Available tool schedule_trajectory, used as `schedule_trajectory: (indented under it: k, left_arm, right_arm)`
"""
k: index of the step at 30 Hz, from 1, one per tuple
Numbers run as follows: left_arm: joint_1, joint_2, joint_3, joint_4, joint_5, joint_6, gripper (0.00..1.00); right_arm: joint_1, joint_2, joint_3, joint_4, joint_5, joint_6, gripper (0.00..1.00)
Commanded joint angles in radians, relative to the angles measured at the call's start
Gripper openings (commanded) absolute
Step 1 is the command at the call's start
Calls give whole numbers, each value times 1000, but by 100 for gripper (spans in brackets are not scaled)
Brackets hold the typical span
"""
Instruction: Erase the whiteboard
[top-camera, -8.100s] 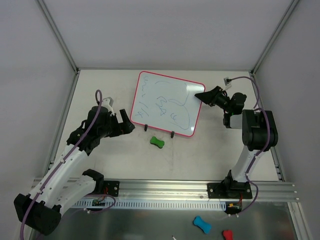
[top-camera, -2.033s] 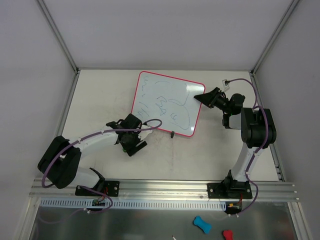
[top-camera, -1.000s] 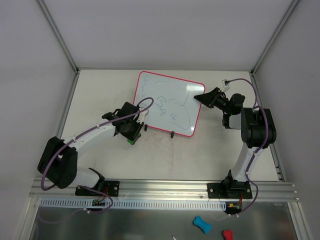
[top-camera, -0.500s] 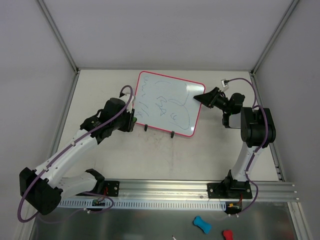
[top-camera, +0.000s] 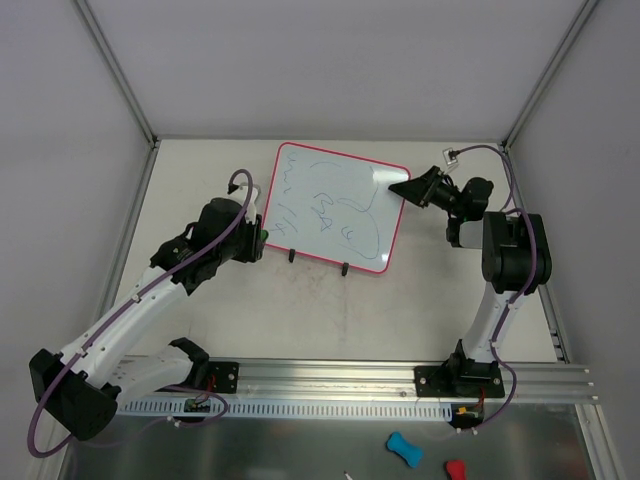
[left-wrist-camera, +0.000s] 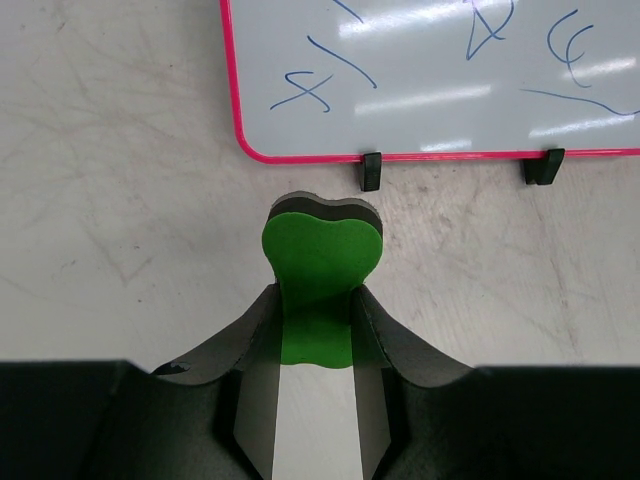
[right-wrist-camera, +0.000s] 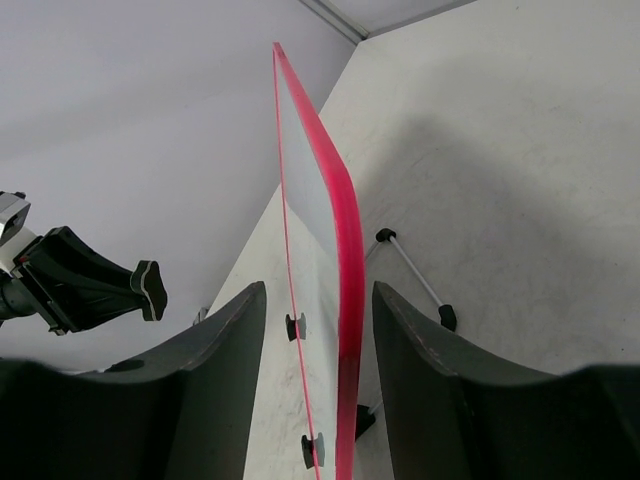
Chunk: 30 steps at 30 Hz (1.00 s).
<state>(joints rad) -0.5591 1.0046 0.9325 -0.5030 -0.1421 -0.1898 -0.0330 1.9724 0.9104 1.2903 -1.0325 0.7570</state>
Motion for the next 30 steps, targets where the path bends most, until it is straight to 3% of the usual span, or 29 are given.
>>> schedule_trajectory:
  k: [1, 6, 16, 20, 24, 30]
  left_arm:
    - [5, -27, -11, 1, -39, -22, 0]
    - [1, -26, -15, 0, -31, -30, 0]
    - [2, -9, -9, -6, -24, -48, 0]
    - [2, -4, -9, -9, -28, -48, 0]
    - [2, 14, -8, -12, -33, -50, 0]
    - [2, 32, -6, -15, -33, -51, 0]
  right_arm:
    - [-10, -1, 51, 86, -43, 24, 48]
    - [-8, -4, 56, 44, -55, 25, 46]
    - [-7, -1, 33, -39, -58, -41, 26]
    - [-2, -26, 27, -123, -49, -109, 23]
    - [13, -70, 13, -313, -8, -247, 21]
    - [16, -61, 13, -315, 6, -252, 7]
